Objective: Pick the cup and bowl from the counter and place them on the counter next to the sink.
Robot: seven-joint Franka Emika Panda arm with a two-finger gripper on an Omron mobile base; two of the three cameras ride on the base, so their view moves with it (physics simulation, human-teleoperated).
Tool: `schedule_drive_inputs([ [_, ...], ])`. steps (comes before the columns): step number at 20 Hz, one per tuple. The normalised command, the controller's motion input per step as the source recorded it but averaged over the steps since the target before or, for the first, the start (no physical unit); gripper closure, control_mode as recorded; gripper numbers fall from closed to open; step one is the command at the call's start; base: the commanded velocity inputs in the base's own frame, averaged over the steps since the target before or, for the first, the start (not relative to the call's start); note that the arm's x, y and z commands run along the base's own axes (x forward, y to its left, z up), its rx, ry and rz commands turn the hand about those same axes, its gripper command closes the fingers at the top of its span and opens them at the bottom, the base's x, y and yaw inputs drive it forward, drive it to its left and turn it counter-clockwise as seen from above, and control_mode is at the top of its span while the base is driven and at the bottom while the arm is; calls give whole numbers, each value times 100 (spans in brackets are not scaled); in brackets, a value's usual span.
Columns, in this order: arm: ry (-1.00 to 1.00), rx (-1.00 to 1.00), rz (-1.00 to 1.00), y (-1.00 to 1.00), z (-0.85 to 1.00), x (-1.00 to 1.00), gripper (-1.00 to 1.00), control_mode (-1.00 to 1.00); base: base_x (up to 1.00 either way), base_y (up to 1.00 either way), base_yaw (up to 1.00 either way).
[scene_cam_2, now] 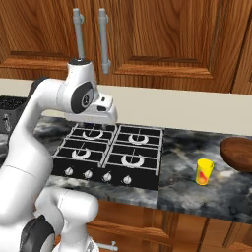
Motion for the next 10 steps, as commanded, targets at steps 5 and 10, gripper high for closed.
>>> schedule_drive_inputs([
  [5, -1, 0, 5, -85, -4, -25, -100, -100, 0, 0, 0],
  [10, 1, 0, 16, -71, -4, -26, -100, -100, 0, 0, 0],
])
